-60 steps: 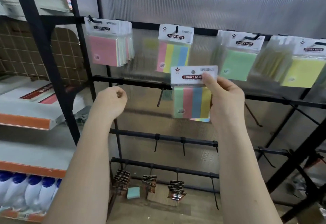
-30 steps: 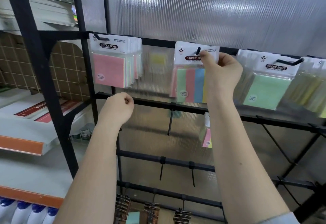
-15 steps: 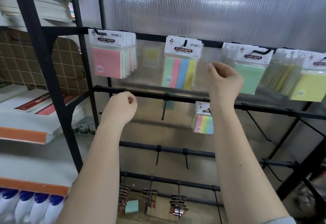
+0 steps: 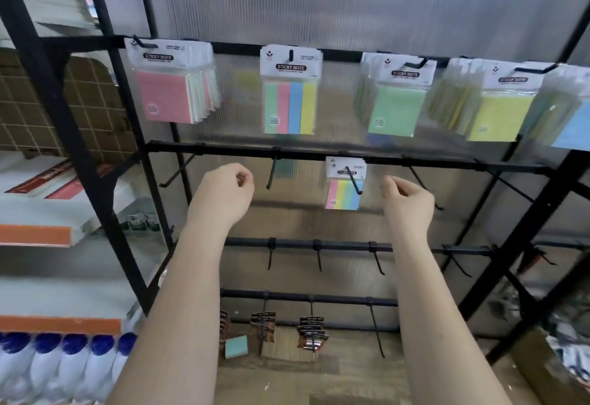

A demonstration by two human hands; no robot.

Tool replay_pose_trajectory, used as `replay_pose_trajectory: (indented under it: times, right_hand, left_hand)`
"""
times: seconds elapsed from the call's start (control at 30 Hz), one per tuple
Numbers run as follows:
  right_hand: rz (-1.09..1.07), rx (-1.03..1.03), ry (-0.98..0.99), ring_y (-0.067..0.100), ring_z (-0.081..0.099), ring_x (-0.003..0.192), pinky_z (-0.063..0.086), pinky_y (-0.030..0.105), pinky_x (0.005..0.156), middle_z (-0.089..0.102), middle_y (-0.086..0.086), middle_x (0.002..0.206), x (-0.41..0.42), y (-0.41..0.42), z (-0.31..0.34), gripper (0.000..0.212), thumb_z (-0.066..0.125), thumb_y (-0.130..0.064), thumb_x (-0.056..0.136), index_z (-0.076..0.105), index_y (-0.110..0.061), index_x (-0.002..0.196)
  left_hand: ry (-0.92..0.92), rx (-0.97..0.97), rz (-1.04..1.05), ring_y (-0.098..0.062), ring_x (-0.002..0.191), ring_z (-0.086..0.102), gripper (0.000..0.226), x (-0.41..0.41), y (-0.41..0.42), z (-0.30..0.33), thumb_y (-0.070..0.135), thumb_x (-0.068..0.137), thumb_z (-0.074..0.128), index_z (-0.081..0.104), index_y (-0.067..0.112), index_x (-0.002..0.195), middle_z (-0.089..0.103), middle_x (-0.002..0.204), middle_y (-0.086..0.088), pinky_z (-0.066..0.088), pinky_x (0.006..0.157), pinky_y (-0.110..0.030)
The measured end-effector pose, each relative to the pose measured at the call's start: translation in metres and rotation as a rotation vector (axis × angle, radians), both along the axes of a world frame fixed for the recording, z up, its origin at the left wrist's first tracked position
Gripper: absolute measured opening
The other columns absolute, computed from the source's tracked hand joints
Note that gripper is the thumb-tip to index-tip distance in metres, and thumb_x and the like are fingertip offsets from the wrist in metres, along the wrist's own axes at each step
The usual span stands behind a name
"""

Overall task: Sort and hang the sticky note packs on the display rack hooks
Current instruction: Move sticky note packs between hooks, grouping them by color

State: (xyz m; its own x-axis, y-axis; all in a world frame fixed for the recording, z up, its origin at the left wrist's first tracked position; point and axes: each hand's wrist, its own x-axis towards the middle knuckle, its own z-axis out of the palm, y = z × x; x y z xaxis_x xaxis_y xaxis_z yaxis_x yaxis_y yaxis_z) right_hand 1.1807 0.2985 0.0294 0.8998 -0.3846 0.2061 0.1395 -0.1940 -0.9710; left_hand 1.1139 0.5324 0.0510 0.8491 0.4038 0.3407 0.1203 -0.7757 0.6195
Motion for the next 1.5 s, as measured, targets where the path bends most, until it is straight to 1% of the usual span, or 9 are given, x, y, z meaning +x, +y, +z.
replay_pose_trajectory:
  times: [0.23,0.53,0.6,0.67,0.97,1.13,1.23,1.37,1.5]
  right_hand:
    - [0.043,0.008,0.114,0.019,0.062,0.104,0.042,0.019,0.076,0.067,0.007,0.116,0.037,-0.014,-0.022,0.028,0.050,-0.017,0.097,0.065,-0.006,0.119]
    - [0.232,-0.057,0.193,0.020,0.044,0.132,0.036,0.020,0.094,0.046,0.003,0.144,0.107,-0.006,-0.033,0.042,0.042,-0.015,0.101,0.042,-0.008,0.142]
    - [0.266,-0.039,0.200,0.018,0.049,0.125,0.040,0.028,0.099,0.045,0.001,0.146,0.123,-0.001,-0.038,0.043,0.043,-0.016,0.101,0.040,-0.012,0.144]
    - [0.272,-0.036,0.209,0.013,0.056,0.101,0.045,0.028,0.086,0.046,-0.001,0.145,0.131,0.003,-0.044,0.045,0.044,-0.017,0.100,0.039,-0.015,0.144]
    - [0.091,-0.173,0.142,0.022,0.058,0.114,0.035,0.019,0.085,0.064,0.008,0.121,0.140,0.010,-0.060,0.031,0.055,-0.018,0.095,0.060,-0.005,0.124]
    - [0.118,-0.137,0.178,0.018,0.051,0.082,0.037,0.025,0.071,0.057,0.002,0.084,0.145,0.012,-0.063,0.018,0.062,-0.025,0.091,0.061,-0.007,0.090]
    - [0.237,-0.100,0.190,0.020,0.043,0.067,0.052,0.041,0.063,0.045,0.003,0.060,0.144,0.012,-0.062,0.035,0.059,-0.026,0.092,0.049,-0.011,0.063]
    - [0.316,-0.149,0.153,0.016,0.039,0.060,0.034,0.028,0.055,0.043,-0.001,0.057,0.136,0.005,-0.058,0.039,0.052,-0.024,0.097,0.045,-0.015,0.059]
    - [0.360,-0.250,0.151,0.015,0.047,0.067,0.035,0.027,0.056,0.054,-0.001,0.071,0.122,-0.008,-0.052,0.028,0.044,-0.025,0.099,0.059,-0.010,0.080]
  left_hand:
    - [0.044,-0.022,-0.064,-0.014,0.093,0.054,0.019,0.033,-0.025,-0.003,0.022,0.096,0.046,0.063,0.022,0.104,0.060,0.102,0.006,0.040,0.074,-0.026]
    - [0.083,-0.044,-0.043,-0.014,0.092,0.055,0.020,0.089,-0.036,-0.011,0.022,0.097,0.045,0.062,0.020,0.105,0.060,0.101,0.005,0.040,0.074,-0.025]
    - [0.092,-0.045,-0.029,-0.016,0.093,0.056,0.019,0.101,-0.035,-0.013,0.022,0.096,0.045,0.063,0.021,0.103,0.060,0.100,0.005,0.042,0.074,-0.026]
    - [0.107,-0.040,-0.019,-0.016,0.093,0.057,0.019,0.106,-0.032,-0.015,0.023,0.096,0.045,0.063,0.022,0.103,0.060,0.100,0.006,0.044,0.075,-0.027]
    - [0.128,-0.013,-0.018,-0.014,0.096,0.056,0.019,0.119,-0.027,-0.024,0.024,0.097,0.045,0.062,0.022,0.107,0.059,0.103,0.007,0.042,0.075,-0.024]
    - [0.109,-0.014,-0.009,-0.013,0.095,0.057,0.017,0.120,-0.024,-0.025,0.024,0.096,0.047,0.062,0.022,0.103,0.061,0.103,0.006,0.042,0.075,-0.024]
    - [0.107,-0.013,-0.007,-0.013,0.095,0.056,0.018,0.119,-0.024,-0.026,0.024,0.096,0.047,0.062,0.022,0.105,0.060,0.105,0.005,0.041,0.074,-0.023]
    - [0.107,-0.013,-0.022,-0.013,0.099,0.056,0.020,0.118,-0.028,-0.026,0.024,0.097,0.046,0.061,0.022,0.109,0.061,0.110,0.004,0.042,0.076,-0.024]
    - [0.097,-0.014,-0.006,-0.015,0.099,0.057,0.021,0.117,-0.037,-0.027,0.021,0.097,0.045,0.062,0.020,0.111,0.062,0.110,0.002,0.043,0.077,-0.024]
